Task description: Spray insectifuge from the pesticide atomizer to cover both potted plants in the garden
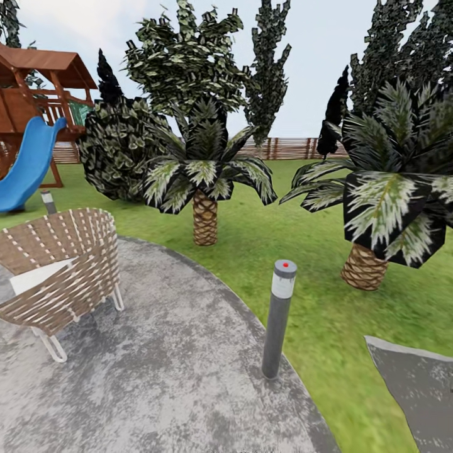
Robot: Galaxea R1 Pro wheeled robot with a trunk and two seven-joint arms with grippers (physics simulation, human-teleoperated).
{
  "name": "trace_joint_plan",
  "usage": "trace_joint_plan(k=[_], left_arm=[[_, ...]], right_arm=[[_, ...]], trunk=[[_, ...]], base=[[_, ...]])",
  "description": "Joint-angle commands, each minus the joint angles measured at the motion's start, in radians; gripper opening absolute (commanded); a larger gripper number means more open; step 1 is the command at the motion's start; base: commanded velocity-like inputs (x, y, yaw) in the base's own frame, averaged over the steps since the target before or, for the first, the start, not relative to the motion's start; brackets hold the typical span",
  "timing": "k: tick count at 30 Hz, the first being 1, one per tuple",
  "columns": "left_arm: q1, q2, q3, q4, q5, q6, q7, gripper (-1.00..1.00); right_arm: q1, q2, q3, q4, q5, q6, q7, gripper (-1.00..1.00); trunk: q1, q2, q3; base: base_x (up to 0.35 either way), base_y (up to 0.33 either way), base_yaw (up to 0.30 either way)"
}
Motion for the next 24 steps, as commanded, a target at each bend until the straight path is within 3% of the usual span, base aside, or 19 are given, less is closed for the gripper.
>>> trace_joint_plan(k=[1,7,24], left_arm=[[0.000,0.000,0.007,0.001,0.000,-0.003,-0.001,1.00],[0.000,-0.001,0.023,0.001,-0.006,-0.005,-0.005,1.00],[0.000,-0.001,0.024,0.001,-0.011,-0.004,-0.007,1.00]], right_arm=[[-0.001,0.000,-0.001,0.001,0.000,-0.003,0.001,1.00],[-0.001,0.000,-0.001,0.001,0.000,-0.003,0.000,1.00],[-0.001,0.000,-0.001,0.001,0.000,-0.003,0.001,1.00]], trunk=[[0.004,-0.008,-0.005],[0.027,-0.050,-0.032],[0.092,-0.169,-0.107]], base=[[0.000,0.000,-0.203],[0.000,0.000,-0.202],[0.000,0.000,-0.196]])
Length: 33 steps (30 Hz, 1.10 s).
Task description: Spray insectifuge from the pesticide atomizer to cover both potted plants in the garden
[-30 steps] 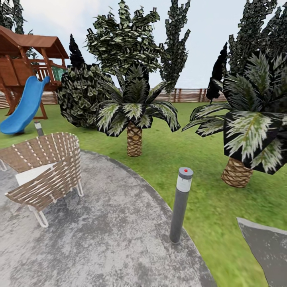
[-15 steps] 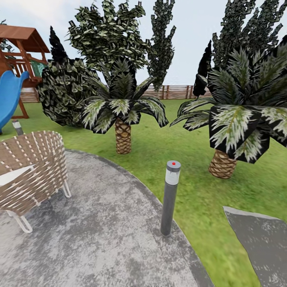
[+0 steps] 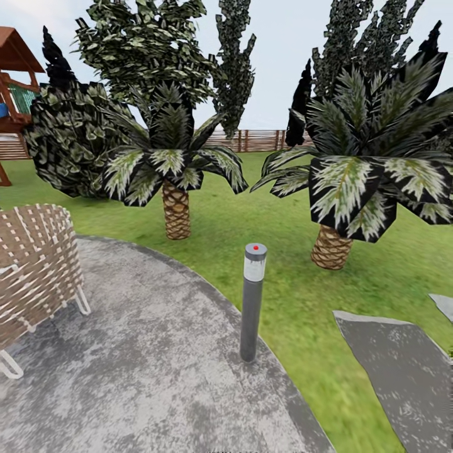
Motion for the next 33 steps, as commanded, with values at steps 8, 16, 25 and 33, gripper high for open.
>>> trace_joint_plan(k=[8,16,25,33], left_arm=[[0.000,-0.001,0.001,0.001,-0.001,-0.003,-0.002,1.00],[0.000,-0.001,-0.003,0.001,-0.001,-0.003,-0.003,1.00],[0.000,-0.002,-0.005,0.001,-0.002,-0.004,-0.005,1.00],[0.000,-0.002,-0.005,0.001,-0.002,-0.004,-0.005,1.00]], right_arm=[[-0.001,0.000,-0.001,0.001,0.000,-0.003,0.000,1.00],[-0.001,0.000,-0.001,0.001,0.000,-0.003,0.000,1.00],[-0.001,0.000,-0.001,0.001,0.000,-0.003,0.001,1.00],[-0.001,0.000,-0.001,0.001,0.000,-0.003,0.000,1.00]], trunk=[[0.031,-0.057,-0.035],[0.042,-0.078,-0.052],[0.061,-0.113,-0.076],[0.092,-0.169,-0.108]], base=[[0.000,0.000,-0.225],[0.000,0.000,-0.252],[0.000,0.000,-0.255],[0.000,0.000,-0.255]])
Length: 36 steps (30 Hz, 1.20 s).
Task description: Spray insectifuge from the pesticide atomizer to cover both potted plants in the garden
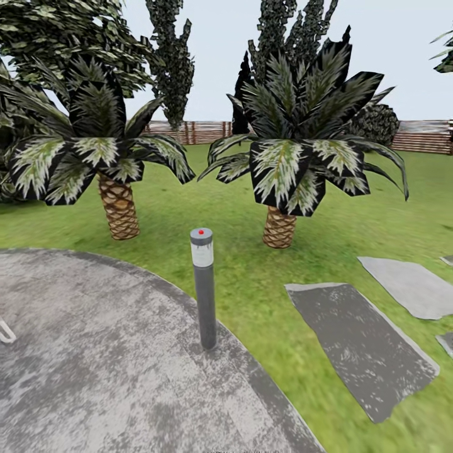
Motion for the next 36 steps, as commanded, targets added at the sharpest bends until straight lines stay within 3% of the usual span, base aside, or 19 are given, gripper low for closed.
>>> trace_joint_plan(k=[1,36], left_arm=[[0.000,0.000,0.003,0.000,-0.001,-0.003,-0.001,1.00],[0.000,0.000,0.003,0.000,-0.001,-0.003,-0.001,1.00]], right_arm=[[-0.001,0.000,-0.001,0.001,0.000,-0.003,0.000,1.00],[-0.001,0.000,-0.002,0.001,0.000,-0.003,0.000,1.00]], trunk=[[0.004,-0.008,-0.005],[0.138,-0.253,-0.147]], base=[[0.000,0.000,-0.255],[0.000,0.000,-0.255]])
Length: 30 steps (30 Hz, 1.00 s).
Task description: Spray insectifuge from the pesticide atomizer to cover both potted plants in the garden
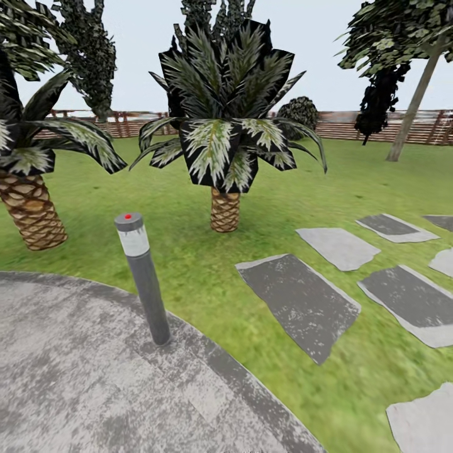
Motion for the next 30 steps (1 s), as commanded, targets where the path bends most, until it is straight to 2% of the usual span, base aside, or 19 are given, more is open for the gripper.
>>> trace_joint_plan(k=[1,27,30], left_arm=[[0.000,0.000,0.003,0.000,-0.001,-0.003,-0.001,1.00],[0.000,0.000,0.003,0.000,-0.001,-0.003,-0.001,1.00],[0.000,0.000,0.003,0.000,-0.001,-0.003,-0.001,1.00]], right_arm=[[-0.001,0.000,-0.001,0.001,0.000,-0.003,0.000,1.00],[-0.001,0.000,-0.001,0.001,0.000,-0.003,0.001,1.00],[-0.001,0.000,-0.001,0.001,0.000,-0.003,0.001,1.00]], trunk=[[0.004,-0.008,-0.005],[0.103,-0.190,-0.111],[0.103,-0.190,-0.113]], base=[[0.000,0.000,-0.255],[0.000,0.000,-0.255],[0.000,0.000,-0.255]])
